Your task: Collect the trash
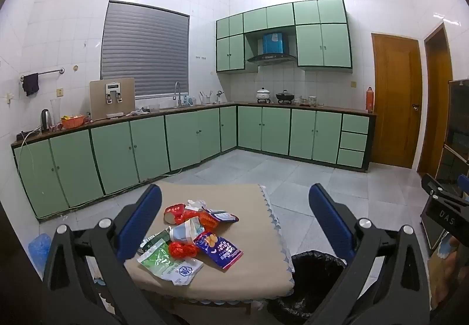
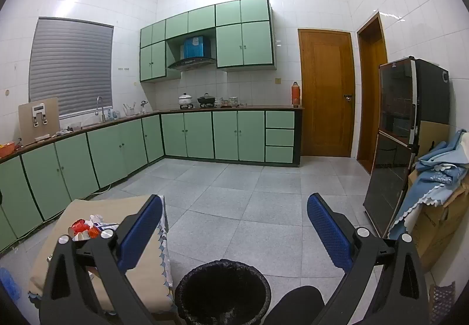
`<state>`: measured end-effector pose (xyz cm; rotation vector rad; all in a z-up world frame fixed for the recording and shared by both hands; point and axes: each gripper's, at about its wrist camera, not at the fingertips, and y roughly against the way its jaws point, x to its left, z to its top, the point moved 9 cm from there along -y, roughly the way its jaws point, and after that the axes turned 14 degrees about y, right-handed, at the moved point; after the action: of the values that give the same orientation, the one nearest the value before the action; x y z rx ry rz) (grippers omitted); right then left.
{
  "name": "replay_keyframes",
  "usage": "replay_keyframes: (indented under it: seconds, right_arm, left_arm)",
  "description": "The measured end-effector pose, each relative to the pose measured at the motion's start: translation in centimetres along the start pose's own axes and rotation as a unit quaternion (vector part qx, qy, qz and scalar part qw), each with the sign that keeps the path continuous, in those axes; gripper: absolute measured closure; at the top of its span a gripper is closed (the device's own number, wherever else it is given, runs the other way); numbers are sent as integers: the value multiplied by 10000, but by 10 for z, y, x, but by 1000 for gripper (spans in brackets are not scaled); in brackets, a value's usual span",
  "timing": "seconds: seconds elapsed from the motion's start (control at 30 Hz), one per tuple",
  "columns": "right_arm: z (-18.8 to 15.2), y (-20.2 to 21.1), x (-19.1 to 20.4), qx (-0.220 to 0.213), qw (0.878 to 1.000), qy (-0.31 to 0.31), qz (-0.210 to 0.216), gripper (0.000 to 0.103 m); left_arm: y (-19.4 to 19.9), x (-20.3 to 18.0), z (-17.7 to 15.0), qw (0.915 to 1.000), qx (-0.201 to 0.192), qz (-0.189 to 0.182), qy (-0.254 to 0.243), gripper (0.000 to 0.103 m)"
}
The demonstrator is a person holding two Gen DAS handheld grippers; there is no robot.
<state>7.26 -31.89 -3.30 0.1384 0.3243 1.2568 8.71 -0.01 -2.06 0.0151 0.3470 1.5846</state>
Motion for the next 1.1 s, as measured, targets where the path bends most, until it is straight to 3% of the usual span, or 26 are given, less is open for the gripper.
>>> replay_keyframes:
  seconds: [1.1]
  right_arm:
    - [0, -3, 2, -77, 9998, 124, 167, 6]
  left_arm:
    - [3, 4, 6, 9997, -2, 183, 133, 6]
